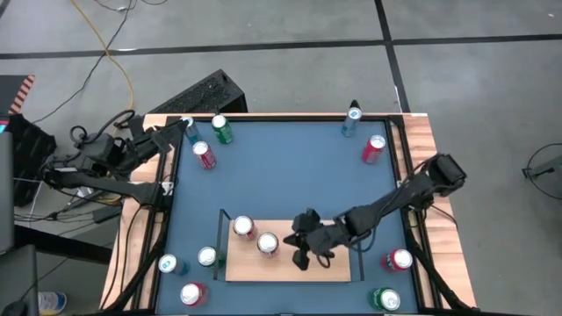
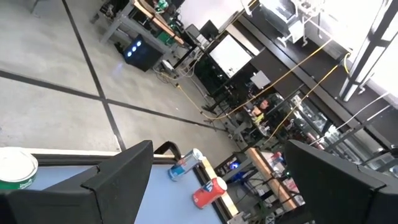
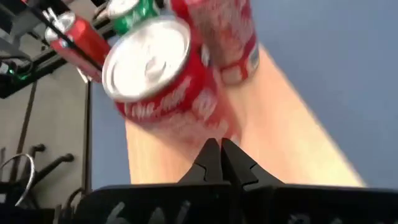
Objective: Place canned beverage on shelf
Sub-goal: Put the right red soda can on the shelf aligned with the other red soda can
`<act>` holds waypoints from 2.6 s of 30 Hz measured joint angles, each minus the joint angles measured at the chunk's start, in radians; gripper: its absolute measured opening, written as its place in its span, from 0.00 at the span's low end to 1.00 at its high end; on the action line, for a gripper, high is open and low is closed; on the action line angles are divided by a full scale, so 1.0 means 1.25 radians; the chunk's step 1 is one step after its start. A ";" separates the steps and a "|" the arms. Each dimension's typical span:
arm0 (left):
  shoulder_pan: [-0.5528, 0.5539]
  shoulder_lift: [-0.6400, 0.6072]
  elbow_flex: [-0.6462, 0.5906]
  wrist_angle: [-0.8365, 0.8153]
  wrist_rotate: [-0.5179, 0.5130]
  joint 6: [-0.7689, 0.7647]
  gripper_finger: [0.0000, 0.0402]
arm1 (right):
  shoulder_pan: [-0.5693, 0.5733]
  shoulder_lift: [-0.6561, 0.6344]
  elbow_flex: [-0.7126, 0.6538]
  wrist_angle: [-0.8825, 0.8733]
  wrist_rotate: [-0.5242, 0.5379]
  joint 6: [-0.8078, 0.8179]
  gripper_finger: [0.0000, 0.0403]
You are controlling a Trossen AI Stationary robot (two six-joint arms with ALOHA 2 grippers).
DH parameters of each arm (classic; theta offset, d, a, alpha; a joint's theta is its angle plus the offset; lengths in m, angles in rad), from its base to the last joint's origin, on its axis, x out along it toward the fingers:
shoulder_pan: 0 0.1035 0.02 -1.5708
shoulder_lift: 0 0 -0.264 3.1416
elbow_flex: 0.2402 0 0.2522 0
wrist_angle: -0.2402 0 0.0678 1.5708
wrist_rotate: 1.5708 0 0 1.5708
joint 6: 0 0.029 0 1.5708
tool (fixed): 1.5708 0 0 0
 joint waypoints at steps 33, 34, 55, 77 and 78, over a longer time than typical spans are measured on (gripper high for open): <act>0.000 -0.003 0.000 -0.001 0.005 0.000 0.88 | -0.020 0.048 0.003 0.054 -0.021 0.012 0.00; 0.000 -0.003 0.000 -0.001 0.005 0.000 0.88 | -0.023 0.048 0.003 0.061 -0.022 0.005 0.00; 0.000 -0.003 0.000 -0.001 0.005 0.000 0.88 | -0.049 0.052 0.003 0.109 -0.059 -0.001 0.00; 0.000 -0.003 0.000 -0.002 0.015 0.000 0.88 | -0.021 0.067 0.063 0.051 -0.045 0.017 0.00; 0.000 -0.003 0.000 -0.001 0.015 0.002 0.88 | -0.021 0.071 0.064 0.055 -0.045 0.017 0.00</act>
